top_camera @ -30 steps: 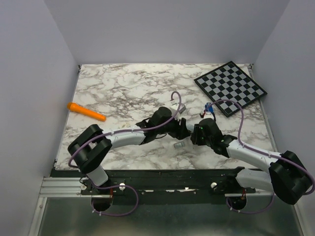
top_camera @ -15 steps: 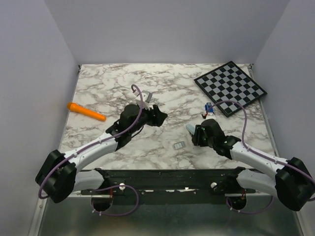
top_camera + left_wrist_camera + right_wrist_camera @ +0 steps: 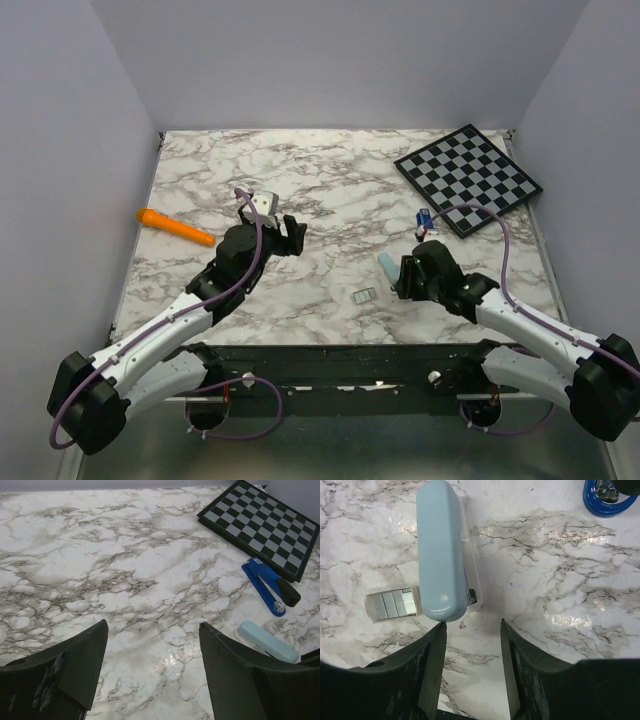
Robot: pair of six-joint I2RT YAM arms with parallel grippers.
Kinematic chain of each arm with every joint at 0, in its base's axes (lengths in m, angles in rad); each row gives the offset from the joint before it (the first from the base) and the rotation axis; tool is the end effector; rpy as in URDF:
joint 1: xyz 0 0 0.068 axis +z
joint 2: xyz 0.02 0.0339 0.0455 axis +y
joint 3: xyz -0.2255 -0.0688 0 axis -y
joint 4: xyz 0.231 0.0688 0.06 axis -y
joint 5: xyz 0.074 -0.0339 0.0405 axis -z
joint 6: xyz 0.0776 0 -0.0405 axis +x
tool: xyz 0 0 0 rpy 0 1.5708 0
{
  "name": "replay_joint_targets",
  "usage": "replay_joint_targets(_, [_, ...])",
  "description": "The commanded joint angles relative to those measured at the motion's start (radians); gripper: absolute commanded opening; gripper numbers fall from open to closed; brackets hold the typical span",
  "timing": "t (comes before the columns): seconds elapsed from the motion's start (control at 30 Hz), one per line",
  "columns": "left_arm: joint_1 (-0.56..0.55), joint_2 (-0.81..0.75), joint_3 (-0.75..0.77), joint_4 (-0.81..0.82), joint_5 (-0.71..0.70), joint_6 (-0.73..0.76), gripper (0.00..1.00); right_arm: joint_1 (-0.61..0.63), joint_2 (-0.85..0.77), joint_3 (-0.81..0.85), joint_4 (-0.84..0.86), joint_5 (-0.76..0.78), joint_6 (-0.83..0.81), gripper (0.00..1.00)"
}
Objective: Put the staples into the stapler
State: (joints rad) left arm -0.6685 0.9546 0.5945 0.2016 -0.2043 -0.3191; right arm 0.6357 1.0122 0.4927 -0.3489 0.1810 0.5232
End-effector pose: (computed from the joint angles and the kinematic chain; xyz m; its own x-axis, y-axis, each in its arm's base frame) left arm 0.2256 -0.1582 0.2486 -0.2587 -0.1871 -0.9477 0.3881 0.8782 -0.2794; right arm 0.1917 0.1241 0.1274 -0.7771 0.0374 -0.6283 -0.1180 0.9719 0.2038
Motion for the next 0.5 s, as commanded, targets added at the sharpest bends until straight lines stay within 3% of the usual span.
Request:
replay_joint_targets(0.0, [0.004,-0.075,-0.013,-0.053,-0.15,0.078,0.82,0.001,-0.027,0.089,-0.154,-0.002,0.023,0.56])
replay_joint_targets(0.23, [0.007,-0.166,-0.032,-0.065,-0.259,0.163,0.93,0.001,-0.008,0.256,-0.337,0.0,-0.015,0.63])
replay_joint_targets(0.47, [0.007,-0.212,-0.053,-0.068,-0.339,0.219,0.96,-0.004,0.181,0.454,-0.475,-0.005,-0.08,0.64])
